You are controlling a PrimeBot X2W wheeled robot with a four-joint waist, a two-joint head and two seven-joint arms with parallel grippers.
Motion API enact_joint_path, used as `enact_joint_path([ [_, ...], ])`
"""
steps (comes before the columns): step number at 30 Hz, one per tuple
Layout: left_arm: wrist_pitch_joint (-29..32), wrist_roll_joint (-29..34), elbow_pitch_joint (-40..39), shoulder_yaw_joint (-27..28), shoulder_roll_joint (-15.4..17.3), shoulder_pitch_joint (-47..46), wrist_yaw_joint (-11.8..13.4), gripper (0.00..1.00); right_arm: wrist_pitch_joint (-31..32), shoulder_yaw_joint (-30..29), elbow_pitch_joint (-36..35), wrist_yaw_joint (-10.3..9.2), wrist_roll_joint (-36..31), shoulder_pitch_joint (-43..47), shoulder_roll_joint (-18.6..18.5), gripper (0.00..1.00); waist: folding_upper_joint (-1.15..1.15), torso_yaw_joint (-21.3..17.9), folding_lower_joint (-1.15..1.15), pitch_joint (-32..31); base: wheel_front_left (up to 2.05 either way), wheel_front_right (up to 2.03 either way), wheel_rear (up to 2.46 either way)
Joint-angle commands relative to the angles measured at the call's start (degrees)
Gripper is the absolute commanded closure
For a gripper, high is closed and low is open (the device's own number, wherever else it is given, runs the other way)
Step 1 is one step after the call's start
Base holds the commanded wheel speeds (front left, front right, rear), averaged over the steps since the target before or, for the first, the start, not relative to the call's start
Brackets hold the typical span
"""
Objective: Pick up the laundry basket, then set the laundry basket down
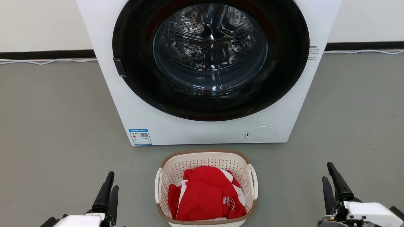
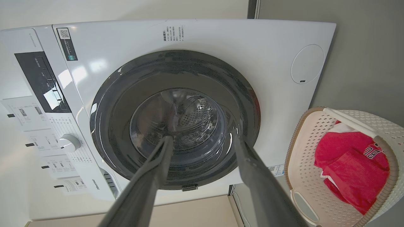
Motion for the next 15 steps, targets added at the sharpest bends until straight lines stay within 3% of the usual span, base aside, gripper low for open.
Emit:
enact_joint_path([
  [1, -0.6, 1.1, -1.7, -0.1, 0.5, -1.5, -0.1, 0.0, -0.9, 0.3, -2.1, 0.1, -1.1, -1.3, -0.4, 0.0, 0.0, 0.0, -0.01, 0.0, 0.0, 0.0, 0.0],
  [15, -3.0, 10.8, -1.1, -0.3, 0.8, -1.6, -0.2, 0.0, -3.2, 0.9, -2.8, 0.15, -16.2, -1.2, -0.4, 0.0, 0.0, 0.0, -0.01, 0.0, 0.0, 0.0, 0.0],
])
